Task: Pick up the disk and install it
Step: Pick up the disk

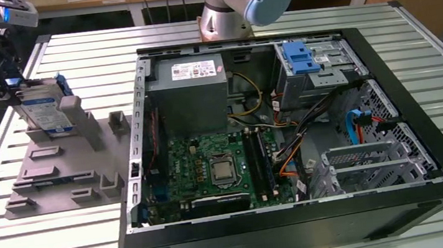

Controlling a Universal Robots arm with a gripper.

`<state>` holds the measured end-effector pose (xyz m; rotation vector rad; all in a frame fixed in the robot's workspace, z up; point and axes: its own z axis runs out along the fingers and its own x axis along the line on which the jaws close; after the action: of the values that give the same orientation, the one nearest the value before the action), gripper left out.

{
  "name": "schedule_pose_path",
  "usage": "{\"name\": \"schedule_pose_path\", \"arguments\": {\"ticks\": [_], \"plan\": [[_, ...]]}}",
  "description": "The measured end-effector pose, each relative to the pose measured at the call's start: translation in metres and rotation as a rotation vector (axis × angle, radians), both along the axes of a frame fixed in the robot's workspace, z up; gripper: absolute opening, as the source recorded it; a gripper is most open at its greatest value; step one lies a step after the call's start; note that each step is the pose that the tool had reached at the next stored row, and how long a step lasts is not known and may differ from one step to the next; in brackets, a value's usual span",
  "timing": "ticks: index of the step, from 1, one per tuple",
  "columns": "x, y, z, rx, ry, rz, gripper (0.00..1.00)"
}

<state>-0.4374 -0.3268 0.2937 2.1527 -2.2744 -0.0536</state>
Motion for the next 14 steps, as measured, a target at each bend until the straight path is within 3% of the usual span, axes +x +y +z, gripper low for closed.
{"name": "schedule_pose_path", "arguments": {"ticks": [10, 11, 14], "plan": [[-0.0002, 0.0, -0.0031, 0.0, -0.0001, 0.0, 0.49], [-0.0002, 0.0, -0.0031, -0.0001, -0.0001, 0.0, 0.43], [-0.0002, 0.0, -0.0032, 0.0, -0.0002, 0.0, 0.37]]}}
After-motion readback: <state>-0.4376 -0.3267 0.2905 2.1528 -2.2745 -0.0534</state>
